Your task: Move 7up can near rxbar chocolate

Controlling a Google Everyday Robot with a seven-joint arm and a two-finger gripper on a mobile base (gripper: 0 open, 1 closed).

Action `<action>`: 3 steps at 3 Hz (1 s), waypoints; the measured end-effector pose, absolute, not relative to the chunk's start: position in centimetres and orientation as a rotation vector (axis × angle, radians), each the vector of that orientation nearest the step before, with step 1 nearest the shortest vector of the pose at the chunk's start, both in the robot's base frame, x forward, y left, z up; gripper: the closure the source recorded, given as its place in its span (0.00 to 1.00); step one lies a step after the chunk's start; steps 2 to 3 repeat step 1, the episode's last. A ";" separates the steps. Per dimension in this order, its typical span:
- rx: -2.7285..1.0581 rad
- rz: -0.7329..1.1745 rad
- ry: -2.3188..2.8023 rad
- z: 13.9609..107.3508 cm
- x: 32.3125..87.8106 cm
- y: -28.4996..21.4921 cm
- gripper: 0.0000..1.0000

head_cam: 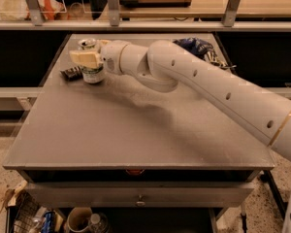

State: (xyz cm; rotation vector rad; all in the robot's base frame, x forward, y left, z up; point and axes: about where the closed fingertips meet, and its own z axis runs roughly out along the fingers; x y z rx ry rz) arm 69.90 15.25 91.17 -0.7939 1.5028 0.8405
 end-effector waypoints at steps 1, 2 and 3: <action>-0.796 0.844 1.503 91.1 69.8 15.5 0.82; -0.796 0.844 1.503 91.1 69.8 15.5 0.82; -0.796 0.844 1.503 91.1 69.8 15.5 0.82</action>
Offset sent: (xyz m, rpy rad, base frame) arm 0.0000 0.0000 0.0000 0.0000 0.0000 0.0000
